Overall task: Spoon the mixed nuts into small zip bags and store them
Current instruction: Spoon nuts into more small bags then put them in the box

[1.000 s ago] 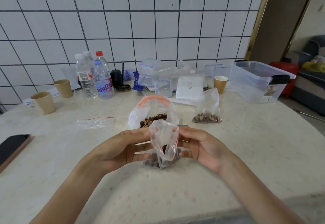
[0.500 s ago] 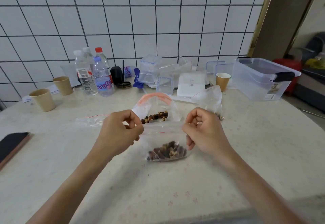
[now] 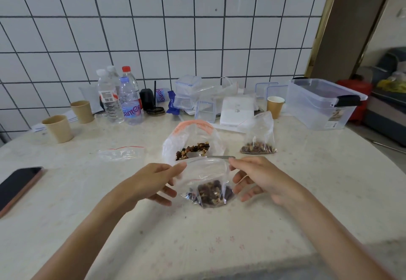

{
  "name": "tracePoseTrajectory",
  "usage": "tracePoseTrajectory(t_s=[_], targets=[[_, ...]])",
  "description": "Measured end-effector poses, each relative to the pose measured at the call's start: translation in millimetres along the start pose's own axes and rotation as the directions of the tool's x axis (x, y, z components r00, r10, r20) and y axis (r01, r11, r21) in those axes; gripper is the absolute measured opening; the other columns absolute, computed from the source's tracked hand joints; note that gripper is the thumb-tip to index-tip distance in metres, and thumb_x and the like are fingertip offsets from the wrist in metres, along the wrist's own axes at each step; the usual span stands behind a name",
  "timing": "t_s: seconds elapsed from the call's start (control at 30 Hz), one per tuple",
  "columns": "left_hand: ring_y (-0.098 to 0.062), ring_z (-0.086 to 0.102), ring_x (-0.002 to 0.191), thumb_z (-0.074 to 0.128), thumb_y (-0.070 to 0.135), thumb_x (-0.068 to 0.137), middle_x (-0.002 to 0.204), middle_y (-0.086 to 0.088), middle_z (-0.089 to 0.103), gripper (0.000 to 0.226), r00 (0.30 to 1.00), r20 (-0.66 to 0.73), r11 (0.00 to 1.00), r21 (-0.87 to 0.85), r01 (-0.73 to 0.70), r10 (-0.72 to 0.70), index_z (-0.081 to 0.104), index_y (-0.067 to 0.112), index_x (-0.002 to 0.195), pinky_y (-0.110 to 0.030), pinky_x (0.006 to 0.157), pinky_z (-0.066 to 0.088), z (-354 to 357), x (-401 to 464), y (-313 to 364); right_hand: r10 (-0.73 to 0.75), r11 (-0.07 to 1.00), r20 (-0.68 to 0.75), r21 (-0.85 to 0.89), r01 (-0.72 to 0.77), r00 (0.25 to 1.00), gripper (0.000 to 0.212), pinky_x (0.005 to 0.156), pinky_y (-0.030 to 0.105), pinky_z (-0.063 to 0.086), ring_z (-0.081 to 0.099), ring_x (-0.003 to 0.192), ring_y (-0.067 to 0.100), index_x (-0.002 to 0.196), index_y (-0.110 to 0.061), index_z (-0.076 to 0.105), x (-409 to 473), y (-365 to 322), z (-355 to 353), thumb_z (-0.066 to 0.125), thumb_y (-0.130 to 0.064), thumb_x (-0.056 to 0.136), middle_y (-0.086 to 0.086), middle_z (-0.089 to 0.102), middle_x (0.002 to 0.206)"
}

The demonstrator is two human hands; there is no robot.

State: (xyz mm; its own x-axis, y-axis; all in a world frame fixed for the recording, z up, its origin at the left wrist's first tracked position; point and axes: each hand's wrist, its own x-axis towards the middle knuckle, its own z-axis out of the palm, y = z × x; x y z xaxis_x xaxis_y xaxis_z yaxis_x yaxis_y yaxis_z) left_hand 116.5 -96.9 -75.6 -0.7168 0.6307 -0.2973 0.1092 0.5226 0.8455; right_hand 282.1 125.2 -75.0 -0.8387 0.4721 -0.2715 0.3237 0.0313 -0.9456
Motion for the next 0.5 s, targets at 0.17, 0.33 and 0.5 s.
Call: tracePoseTrajectory(t_s=[0.17, 0.33, 0.5], targets=[[-0.022, 0.075, 0.104, 0.085, 0.052, 0.074, 0.117, -0.001, 0.075, 0.048, 0.979, 0.188, 0.978, -0.206, -0.043, 0.083, 0.081, 0.019, 0.109, -0.039, 0.089, 0.062, -4.9, -0.1, -14.9, -0.034, 0.977, 0.136, 0.214, 0.005, 0.990, 0.034, 0.059, 0.039, 0.060, 0.075, 0.083, 0.035, 0.105, -0.003, 0.073, 0.9, 4.9, 2.9, 0.068, -0.036, 0.098, 0.015, 0.071, 0.094], [-0.019, 0.072, 0.106, 0.093, 0.026, 0.071, 0.113, -0.007, 0.074, 0.051, 0.923, 0.333, 0.886, -0.463, -0.020, 0.195, 0.078, 0.011, 0.117, -0.029, 0.089, 0.059, -9.0, -1.1, -16.2, -0.081, 0.951, 0.210, 0.310, 0.012, 0.974, 0.038, 0.062, 0.038, 0.061, 0.074, 0.084, 0.030, 0.108, 0.001, 0.077, 2.3, 4.4, 3.8, 0.079, -0.029, 0.085, 0.014, 0.075, 0.101], [-0.012, 0.069, 0.087, 0.089, 0.015, 0.080, 0.097, -0.004, 0.071, 0.038, 0.894, 0.337, 0.815, -0.577, -0.051, 0.295, 0.078, 0.008, 0.116, -0.025, 0.080, 0.059, -6.7, -1.8, -12.6, -0.130, 0.922, 0.296, 0.386, 0.006, 0.946, 0.039, 0.073, 0.036, 0.062, 0.074, 0.090, 0.025, 0.115, 0.006, 0.074, 3.6, 5.8, 0.8, 0.075, -0.019, 0.085, 0.020, 0.074, 0.113]])
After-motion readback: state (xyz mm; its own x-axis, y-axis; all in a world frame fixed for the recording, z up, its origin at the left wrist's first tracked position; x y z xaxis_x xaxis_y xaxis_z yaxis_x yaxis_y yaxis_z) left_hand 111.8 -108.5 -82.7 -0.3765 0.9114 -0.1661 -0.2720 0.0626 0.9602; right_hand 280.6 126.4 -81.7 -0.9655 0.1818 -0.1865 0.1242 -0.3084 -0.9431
